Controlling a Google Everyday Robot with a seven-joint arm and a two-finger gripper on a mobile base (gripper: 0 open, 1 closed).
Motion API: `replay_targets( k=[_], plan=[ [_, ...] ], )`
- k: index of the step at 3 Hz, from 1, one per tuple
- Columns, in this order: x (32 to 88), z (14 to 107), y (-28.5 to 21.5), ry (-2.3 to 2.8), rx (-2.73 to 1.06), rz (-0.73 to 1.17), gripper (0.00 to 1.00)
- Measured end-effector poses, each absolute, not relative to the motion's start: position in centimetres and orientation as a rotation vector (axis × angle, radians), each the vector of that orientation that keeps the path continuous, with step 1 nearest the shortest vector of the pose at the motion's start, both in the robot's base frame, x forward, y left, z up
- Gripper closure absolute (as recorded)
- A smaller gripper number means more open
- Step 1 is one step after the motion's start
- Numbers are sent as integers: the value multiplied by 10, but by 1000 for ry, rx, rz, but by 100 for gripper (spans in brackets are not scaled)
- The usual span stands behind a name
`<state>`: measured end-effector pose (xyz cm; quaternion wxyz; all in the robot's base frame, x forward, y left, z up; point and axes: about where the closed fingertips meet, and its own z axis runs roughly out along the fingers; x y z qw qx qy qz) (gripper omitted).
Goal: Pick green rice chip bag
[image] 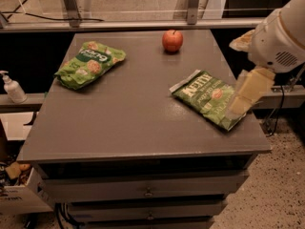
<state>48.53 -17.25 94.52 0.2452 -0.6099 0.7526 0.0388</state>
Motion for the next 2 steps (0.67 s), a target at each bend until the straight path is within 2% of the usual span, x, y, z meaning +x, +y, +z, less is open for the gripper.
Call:
replay_targets(
  k=[1, 2],
  plan=[
    [518, 945, -121, 1909, -1617, 209, 0],
    [518, 945, -121, 1909, -1617, 209, 0]
  ],
)
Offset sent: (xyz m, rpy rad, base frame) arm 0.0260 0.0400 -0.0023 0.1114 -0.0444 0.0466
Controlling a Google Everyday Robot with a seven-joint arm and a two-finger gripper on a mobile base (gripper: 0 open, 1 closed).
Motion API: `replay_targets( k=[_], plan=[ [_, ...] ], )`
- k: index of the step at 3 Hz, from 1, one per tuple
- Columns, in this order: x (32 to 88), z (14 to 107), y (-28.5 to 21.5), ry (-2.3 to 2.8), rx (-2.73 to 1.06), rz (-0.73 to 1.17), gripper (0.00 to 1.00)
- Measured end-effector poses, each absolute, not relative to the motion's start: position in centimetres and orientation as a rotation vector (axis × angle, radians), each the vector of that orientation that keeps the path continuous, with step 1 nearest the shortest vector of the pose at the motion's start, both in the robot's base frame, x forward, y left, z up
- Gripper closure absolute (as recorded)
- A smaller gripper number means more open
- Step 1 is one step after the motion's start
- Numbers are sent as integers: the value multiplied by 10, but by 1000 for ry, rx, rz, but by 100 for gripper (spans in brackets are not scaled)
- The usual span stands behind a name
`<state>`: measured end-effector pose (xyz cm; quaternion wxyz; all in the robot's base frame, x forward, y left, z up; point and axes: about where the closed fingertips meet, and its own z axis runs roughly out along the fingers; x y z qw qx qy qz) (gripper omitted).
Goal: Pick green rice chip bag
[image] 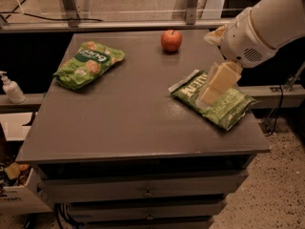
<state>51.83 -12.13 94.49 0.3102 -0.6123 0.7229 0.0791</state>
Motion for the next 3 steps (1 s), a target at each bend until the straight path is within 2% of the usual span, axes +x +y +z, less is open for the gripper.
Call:
replay_targets(
  k=[1, 2, 3],
  plan=[
    [521, 942, -118, 1901, -1576, 198, 0],
    [531, 930, -93, 1852, -1556, 204, 0],
    [575, 919, -28, 1689, -1553, 204, 0]
  ],
)
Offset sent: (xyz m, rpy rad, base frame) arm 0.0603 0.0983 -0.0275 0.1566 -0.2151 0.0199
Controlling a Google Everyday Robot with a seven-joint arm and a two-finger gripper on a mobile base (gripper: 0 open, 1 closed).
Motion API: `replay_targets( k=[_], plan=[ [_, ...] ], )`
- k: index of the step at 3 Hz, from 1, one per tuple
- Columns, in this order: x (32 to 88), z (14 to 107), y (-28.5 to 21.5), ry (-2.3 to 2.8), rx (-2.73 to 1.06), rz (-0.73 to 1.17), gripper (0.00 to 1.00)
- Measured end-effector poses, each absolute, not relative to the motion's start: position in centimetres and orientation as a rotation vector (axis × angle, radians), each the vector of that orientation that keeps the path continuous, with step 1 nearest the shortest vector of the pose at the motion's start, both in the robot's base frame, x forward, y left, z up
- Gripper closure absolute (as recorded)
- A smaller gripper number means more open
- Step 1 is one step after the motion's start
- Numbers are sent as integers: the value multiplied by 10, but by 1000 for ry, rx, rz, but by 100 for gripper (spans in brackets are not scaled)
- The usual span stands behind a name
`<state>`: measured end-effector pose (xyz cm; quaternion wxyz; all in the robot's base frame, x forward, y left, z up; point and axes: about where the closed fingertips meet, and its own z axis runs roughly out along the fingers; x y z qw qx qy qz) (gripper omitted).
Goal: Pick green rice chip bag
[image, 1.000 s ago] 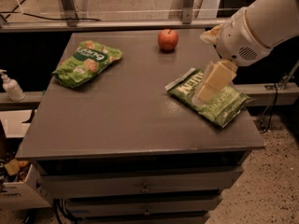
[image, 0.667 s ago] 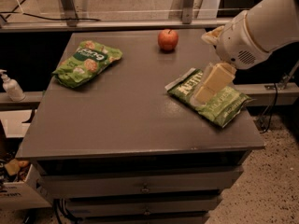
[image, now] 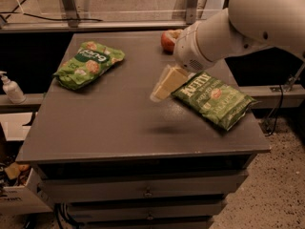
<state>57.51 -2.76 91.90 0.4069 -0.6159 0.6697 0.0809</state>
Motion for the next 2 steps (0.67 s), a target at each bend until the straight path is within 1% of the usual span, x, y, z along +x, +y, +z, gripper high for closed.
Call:
replay_targets(
  k=[1, 2],
  plan=[
    [612, 909, 26, 1564, -1565, 233, 0],
    [635, 897, 56, 1508, -1579, 276, 0]
  ],
)
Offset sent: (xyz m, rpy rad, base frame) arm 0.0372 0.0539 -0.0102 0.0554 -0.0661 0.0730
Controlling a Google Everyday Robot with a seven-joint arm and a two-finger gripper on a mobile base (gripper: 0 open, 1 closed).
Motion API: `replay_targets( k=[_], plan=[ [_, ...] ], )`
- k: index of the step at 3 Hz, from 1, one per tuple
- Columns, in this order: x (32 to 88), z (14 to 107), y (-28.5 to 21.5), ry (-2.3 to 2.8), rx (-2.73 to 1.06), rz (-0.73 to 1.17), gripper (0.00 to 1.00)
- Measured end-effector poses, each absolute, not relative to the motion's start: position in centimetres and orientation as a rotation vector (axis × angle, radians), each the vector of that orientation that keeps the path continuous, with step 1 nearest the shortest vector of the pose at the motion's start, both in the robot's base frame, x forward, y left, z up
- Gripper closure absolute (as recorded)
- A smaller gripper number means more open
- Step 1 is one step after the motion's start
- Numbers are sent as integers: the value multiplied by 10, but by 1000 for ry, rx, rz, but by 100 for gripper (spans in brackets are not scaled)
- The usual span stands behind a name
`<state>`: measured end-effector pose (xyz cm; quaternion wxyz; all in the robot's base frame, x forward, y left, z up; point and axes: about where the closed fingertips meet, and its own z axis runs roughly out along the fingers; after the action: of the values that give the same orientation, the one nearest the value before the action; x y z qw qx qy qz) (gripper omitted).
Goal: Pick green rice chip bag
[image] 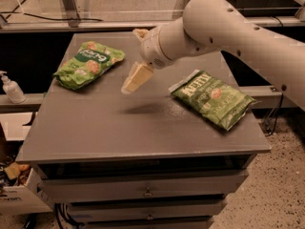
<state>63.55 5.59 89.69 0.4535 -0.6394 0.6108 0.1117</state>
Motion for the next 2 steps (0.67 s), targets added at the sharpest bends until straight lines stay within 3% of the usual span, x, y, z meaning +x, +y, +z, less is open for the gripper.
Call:
replay_targets(
  k=[2],
  plan=[
    [640, 892, 89, 1426, -1637, 265, 0]
  ],
)
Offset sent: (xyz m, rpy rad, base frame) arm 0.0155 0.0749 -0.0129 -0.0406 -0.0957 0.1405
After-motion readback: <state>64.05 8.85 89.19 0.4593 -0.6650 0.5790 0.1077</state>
